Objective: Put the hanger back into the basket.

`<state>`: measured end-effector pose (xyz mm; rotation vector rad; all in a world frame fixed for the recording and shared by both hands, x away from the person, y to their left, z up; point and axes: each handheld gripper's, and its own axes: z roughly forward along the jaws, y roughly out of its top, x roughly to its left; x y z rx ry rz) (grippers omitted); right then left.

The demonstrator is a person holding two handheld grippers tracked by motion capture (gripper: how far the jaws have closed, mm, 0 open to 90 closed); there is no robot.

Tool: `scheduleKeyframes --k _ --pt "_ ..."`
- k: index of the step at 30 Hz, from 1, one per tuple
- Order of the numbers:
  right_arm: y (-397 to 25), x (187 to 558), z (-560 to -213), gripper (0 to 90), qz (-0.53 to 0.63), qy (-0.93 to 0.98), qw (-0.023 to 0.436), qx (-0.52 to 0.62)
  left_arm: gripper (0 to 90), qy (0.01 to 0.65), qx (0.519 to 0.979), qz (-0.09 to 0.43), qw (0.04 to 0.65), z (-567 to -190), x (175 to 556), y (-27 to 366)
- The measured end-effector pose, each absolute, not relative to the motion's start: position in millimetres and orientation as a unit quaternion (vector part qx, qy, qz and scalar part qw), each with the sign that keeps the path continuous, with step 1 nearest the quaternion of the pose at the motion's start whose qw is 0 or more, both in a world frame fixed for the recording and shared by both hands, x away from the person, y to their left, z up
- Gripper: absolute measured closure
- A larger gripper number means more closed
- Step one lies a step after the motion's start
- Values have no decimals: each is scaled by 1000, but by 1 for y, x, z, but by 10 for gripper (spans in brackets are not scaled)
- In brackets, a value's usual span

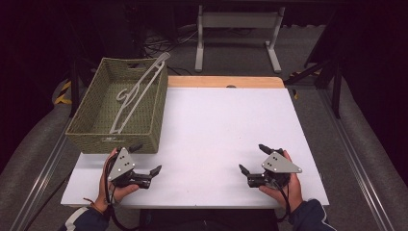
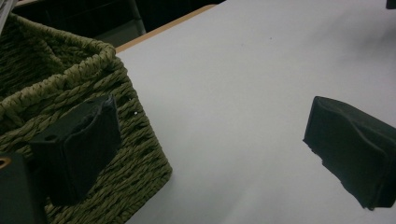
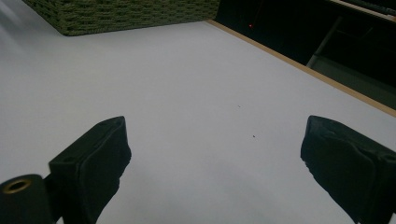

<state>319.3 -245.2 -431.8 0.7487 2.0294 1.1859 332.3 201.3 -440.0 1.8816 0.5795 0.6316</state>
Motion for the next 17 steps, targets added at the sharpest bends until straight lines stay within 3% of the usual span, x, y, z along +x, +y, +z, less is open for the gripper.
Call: scheduleKeyframes --k 17 --pt "-247 319 -430 78 462 775 324 285 45 239 784 267 507 -441 335 199"
